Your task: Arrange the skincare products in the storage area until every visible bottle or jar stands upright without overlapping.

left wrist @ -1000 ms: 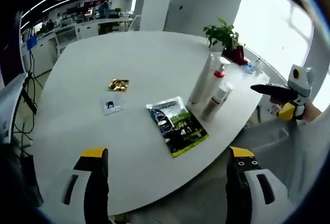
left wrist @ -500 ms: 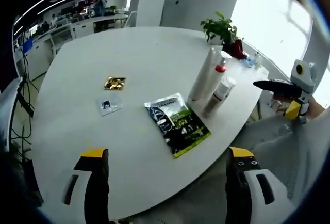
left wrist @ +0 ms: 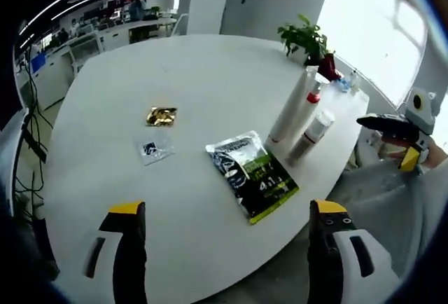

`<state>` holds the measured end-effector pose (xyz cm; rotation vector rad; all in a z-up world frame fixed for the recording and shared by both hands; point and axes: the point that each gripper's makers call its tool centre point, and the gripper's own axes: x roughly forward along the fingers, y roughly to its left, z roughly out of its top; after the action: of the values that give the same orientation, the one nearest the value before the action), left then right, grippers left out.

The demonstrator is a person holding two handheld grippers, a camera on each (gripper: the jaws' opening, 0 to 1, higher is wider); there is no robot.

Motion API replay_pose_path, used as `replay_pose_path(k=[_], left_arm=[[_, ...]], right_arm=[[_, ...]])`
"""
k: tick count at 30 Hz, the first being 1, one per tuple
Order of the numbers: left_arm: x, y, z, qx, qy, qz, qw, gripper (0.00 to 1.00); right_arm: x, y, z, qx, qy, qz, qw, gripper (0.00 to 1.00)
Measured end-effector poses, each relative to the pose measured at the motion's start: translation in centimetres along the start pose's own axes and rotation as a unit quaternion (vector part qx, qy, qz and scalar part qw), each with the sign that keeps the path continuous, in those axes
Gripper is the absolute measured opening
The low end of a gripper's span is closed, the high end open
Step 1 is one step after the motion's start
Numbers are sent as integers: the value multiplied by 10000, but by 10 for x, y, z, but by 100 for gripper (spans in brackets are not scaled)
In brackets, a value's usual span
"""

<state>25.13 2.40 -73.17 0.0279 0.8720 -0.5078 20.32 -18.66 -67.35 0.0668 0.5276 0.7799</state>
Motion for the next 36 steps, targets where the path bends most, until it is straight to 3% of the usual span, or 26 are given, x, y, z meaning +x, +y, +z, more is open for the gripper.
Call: replay_pose_path(k=[9,18,25,36], left_arm=[[12,14,3,25,165,43,9999,90],[31,42,9,116,393,173,9990,90],[48,48,12,-533,384,346,9972,89],[75,77,26,-822,330,1004,9910,87]], right_arm=[[0,-1,-1,29,20,-8,10000,85],[1,-4,-3,71,84,-41,9999,84],[2,-3,-5,130,156,-38,9998,84],[2,-3,-6,225,247,-43,9994,83]])
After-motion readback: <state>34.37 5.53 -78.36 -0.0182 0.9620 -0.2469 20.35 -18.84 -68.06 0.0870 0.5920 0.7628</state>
